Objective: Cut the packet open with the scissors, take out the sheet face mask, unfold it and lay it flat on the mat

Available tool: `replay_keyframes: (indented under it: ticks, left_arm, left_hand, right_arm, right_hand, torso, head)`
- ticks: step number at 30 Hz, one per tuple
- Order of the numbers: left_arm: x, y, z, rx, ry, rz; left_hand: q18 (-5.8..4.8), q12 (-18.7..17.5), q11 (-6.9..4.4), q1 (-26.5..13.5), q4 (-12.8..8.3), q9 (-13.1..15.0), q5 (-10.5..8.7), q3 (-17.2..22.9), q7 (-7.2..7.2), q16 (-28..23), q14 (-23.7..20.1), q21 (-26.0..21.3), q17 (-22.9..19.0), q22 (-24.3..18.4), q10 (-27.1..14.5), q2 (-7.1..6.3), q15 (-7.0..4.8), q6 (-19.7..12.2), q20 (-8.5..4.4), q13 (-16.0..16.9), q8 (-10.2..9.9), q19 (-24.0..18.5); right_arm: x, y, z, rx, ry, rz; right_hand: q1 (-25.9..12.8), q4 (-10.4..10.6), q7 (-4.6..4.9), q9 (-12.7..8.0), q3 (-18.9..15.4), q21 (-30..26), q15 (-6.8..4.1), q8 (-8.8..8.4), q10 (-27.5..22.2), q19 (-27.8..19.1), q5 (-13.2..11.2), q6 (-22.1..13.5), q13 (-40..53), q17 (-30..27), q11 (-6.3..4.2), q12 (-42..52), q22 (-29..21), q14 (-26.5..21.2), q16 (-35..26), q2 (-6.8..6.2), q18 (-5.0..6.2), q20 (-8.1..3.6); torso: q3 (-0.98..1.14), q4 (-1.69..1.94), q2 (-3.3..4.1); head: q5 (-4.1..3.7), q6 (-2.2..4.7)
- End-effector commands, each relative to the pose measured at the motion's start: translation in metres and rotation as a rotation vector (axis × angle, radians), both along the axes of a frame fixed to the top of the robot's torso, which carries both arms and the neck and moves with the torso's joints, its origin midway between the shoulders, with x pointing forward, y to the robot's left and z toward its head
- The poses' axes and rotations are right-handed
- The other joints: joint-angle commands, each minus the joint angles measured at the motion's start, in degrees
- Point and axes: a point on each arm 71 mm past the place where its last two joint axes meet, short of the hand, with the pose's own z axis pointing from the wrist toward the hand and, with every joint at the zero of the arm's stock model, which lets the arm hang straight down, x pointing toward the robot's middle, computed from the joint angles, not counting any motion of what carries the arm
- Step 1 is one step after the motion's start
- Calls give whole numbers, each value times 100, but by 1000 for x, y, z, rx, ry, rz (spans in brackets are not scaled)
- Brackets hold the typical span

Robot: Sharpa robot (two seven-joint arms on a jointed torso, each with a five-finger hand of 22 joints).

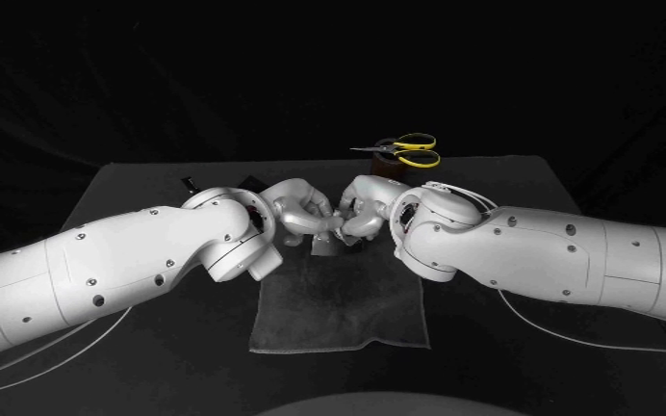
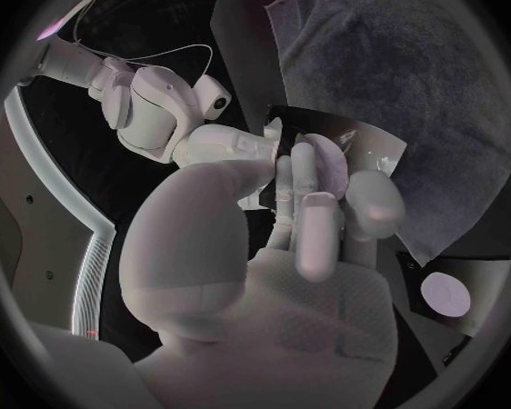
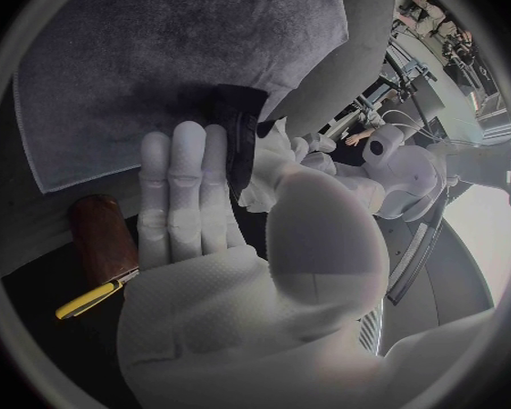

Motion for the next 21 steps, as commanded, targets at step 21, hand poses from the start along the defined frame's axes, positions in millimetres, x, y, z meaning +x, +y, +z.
replay_keyframes:
  ticks: [21]
  left_arm:
    - [2, 8, 3, -11, 32, 14]
  left_hand:
    - [141, -98, 88, -181, -1047, 12, -11, 1333, 149, -242, 2, -250, -350, -378, -201, 151, 99, -43, 32, 98, -183, -330]
  right_arm:
    - [-17, -26, 15, 315, -36, 69]
  right_hand:
    - [651, -23, 308, -563, -13, -439, 271, -695, -570, -17, -1027, -69, -797, -335, 329, -1035, -297, -362, -523, 26, 25, 249]
  torso:
    - [6, -7, -1]
  head:
    - [40, -14]
